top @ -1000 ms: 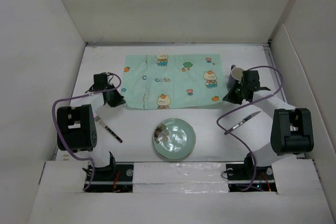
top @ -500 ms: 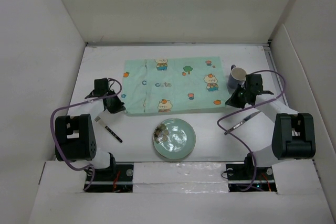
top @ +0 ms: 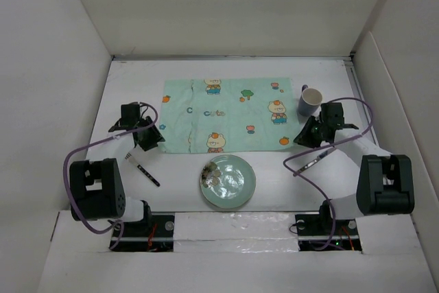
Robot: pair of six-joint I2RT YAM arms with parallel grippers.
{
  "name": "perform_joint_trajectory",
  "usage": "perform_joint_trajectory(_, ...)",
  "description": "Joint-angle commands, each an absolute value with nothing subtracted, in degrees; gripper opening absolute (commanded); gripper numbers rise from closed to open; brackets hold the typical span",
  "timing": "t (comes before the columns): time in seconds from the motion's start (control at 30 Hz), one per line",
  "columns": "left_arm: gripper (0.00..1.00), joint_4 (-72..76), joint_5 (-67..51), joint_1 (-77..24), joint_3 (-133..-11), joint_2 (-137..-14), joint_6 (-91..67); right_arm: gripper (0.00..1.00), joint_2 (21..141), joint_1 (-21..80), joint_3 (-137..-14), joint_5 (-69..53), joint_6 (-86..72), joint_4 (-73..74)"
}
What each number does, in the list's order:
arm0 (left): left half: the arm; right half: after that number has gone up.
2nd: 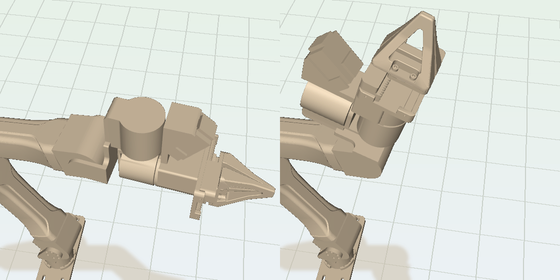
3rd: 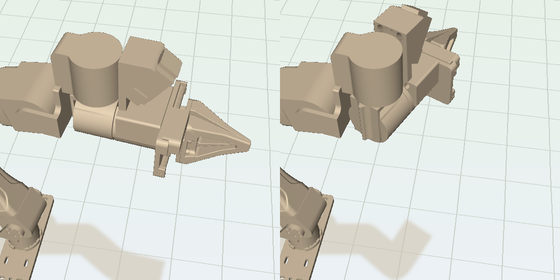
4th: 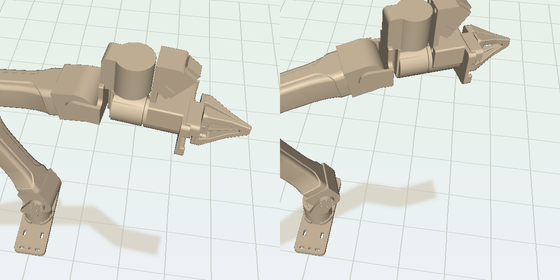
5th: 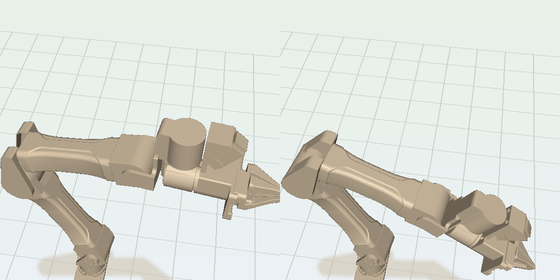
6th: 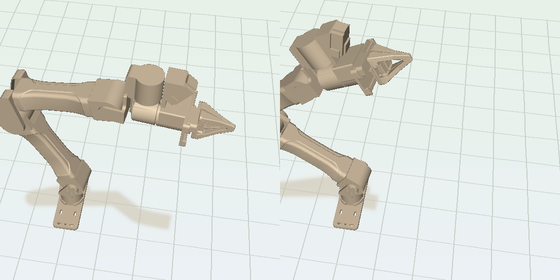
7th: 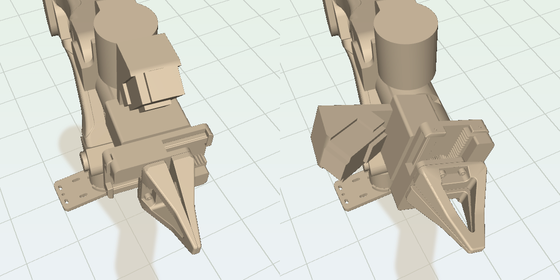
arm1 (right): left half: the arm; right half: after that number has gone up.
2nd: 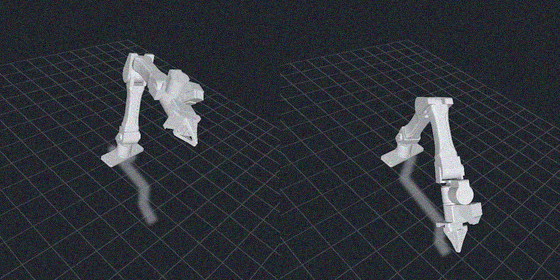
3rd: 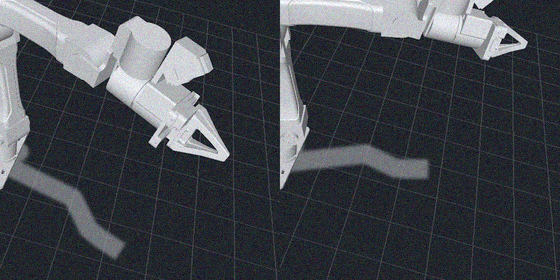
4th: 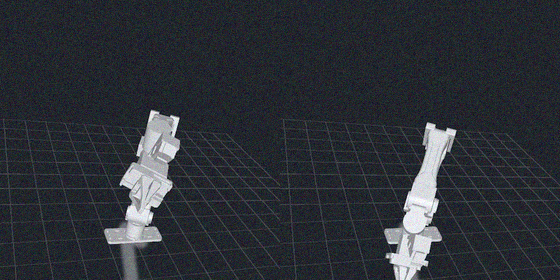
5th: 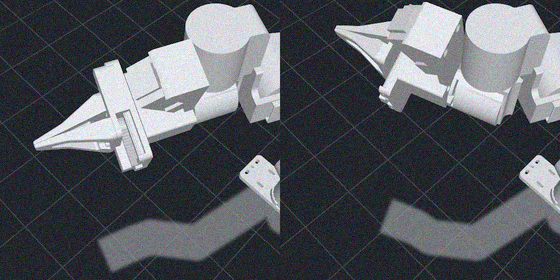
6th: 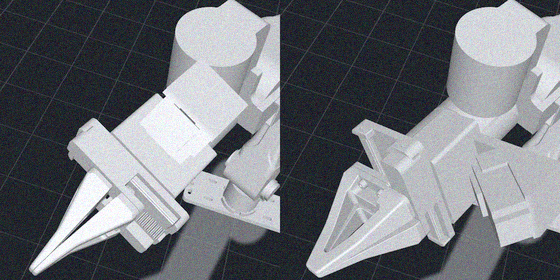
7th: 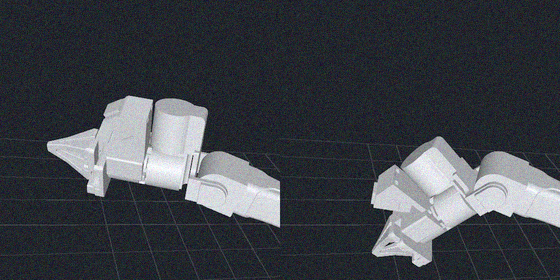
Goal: Set the dinner table for one person
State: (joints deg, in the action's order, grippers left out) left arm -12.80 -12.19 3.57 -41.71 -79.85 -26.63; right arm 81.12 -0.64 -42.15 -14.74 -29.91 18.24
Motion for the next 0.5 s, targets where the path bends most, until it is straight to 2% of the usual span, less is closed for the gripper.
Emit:
perform_joint_trajectory(0.0, 0.34, -14.67, -12.13, 3.6, -42.62, -77.17, -25.58, 0.28, 78.32, -0.09, -42.54, -14.15, -29.09, 19.95)
perform_joint_trajectory(0.03, 0.35, -15.9, -12.56, 3.6, -43.41, -76.47, -25.14, 0.38, 77.88, -0.09, -42.89, -13.98, -29.09, 21.0)
perform_joint_trajectory(0.13, 0.28, -17.57, -14.05, 3.6, -45.43, -72.88, -24.87, 0.49, 74.54, 0.53, -44.73, -11.61, -29.0, 23.54)
perform_joint_trajectory(0.2, 0.25, -18.02, -14.94, 3.6, -47.01, -70.76, -24.96, 0.53, 72.26, 1.23, -46.66, -10.64, -29.0, 24.78)
perform_joint_trajectory(0.23, 0.19, -18.28, -15.99, 3.6, -48.85, -68.84, -25.13, 0.55, 69.72, 2.45, -47.54, -9.5, -29.09, 25.83)
perform_joint_trajectory(0.3, 0.13, -18.72, -16.7, 3.6, -51.23, -67.77, -25.31, 0.53, 67.25, 3.6, -49.73, -9.49, -28.48, 26.54)
perform_joint_trajectory(0.33, 0.06, -19.07, -16.87, 3.6, -53.33, -67.07, -25.49, 0.44, 65.32, 5.26, -50.36, -9.75, -28.39, 26.8)
perform_joint_trajectory(0.4, 0.0, -19.68, -17.14, 3.6, -55.45, -66.97, -25.49, 0.23, 63.73, 7.28, -51.32, -11.07, -27.69, 27.16)
perform_joint_trajectory(0.43, 0.0, -20.21, -18.1, 3.6, -57.72, -66.62, -25.4, 0.0, 62.68, 9.91, -51.15, -14.64, -27.34, 27.42)
perform_joint_trajectory(0.47, 0.0, -20.21, -18.11, 3.6, -57.74, -66.62, -25.4, 0.0, 62.14, 11.5, -51.15, -14.68, -27.33, 27.42)
